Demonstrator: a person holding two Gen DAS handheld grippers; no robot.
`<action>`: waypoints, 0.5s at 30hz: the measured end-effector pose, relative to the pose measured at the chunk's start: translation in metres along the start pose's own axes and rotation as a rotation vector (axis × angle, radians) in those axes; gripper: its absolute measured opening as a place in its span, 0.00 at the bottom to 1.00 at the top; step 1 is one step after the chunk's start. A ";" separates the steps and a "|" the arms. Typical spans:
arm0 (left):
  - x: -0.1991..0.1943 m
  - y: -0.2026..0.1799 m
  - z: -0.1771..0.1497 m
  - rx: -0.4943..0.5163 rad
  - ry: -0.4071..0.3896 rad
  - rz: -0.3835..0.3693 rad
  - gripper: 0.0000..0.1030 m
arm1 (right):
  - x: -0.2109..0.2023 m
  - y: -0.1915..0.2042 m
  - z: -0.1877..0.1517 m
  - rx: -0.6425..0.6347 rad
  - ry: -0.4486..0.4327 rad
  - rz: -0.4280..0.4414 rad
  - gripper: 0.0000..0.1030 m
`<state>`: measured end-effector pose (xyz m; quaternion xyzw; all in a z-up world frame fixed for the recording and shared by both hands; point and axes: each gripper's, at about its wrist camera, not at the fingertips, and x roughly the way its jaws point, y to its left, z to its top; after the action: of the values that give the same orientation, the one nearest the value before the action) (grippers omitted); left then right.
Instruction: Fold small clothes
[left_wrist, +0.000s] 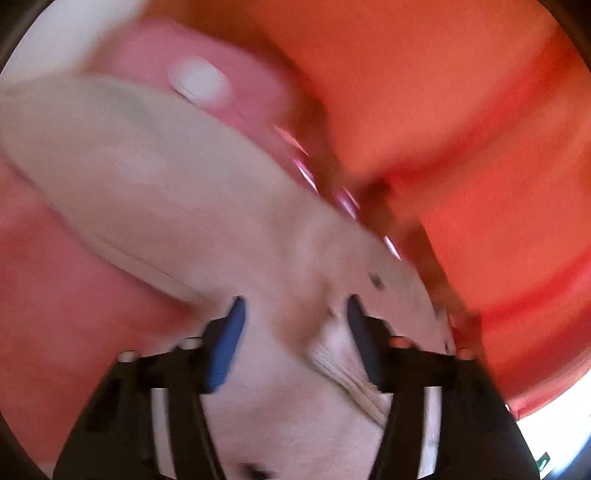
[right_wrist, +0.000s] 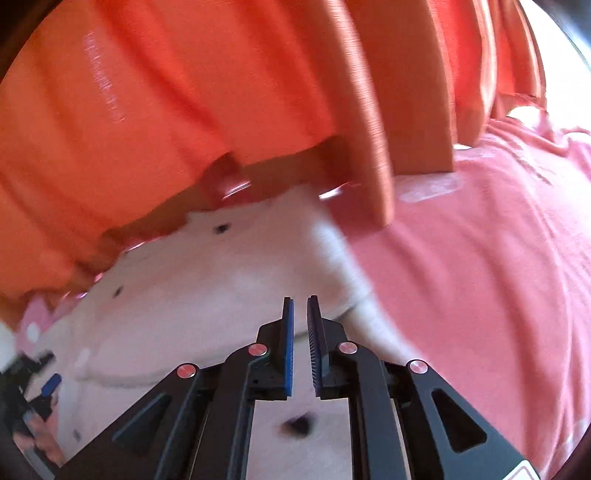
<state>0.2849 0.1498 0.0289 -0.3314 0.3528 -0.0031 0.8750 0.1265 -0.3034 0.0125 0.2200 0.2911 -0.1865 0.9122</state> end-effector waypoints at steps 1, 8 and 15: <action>-0.011 0.014 0.011 -0.013 -0.025 0.019 0.58 | -0.004 0.001 -0.007 -0.016 0.006 0.005 0.10; -0.051 0.153 0.103 -0.197 -0.116 0.384 0.66 | 0.002 0.026 -0.028 -0.096 0.031 0.055 0.11; -0.041 0.218 0.131 -0.363 -0.109 0.447 0.34 | 0.003 0.034 -0.034 -0.104 0.047 0.055 0.11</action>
<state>0.2854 0.4055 -0.0036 -0.3963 0.3642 0.2706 0.7982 0.1292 -0.2588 -0.0043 0.1846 0.3158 -0.1409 0.9200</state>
